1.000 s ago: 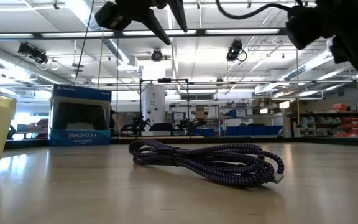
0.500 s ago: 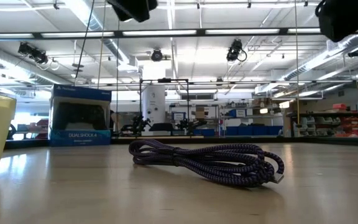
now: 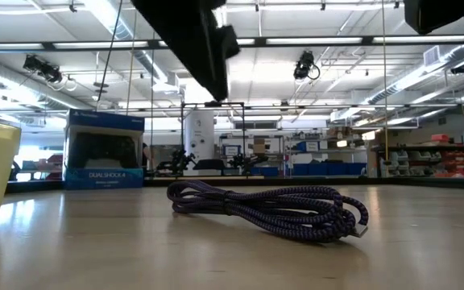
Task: Pick and place USB-C Cables
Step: Put the purple charger cable into the yellow bin
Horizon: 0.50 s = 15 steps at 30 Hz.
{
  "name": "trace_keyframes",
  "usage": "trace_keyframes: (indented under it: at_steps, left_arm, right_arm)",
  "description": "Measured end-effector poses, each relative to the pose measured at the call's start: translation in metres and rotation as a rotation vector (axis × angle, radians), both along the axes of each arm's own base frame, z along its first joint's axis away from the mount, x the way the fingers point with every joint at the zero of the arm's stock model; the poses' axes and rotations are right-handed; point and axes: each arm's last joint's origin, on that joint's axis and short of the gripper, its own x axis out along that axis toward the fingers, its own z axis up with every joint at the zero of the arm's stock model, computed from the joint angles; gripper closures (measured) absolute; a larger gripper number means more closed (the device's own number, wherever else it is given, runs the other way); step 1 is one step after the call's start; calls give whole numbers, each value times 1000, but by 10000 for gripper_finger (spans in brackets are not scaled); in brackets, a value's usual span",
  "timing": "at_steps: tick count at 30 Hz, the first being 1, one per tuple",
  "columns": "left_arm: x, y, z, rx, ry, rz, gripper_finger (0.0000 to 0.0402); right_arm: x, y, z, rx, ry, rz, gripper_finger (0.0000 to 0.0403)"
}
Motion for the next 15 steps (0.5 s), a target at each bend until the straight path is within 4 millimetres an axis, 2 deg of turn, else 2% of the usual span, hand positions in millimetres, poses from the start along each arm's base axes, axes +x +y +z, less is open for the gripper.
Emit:
trace_keyframes:
  at_steps: [8, 15]
  left_arm:
    - [15, 24, -25, 30, 51, -154, 173]
    - [21, 21, -59, -8, 139, -263, 169]
  right_arm:
    - [0, 1, 1, 42, 32, -43, 268]
    - [2, 4, 3, 59, 3, -55, 268]
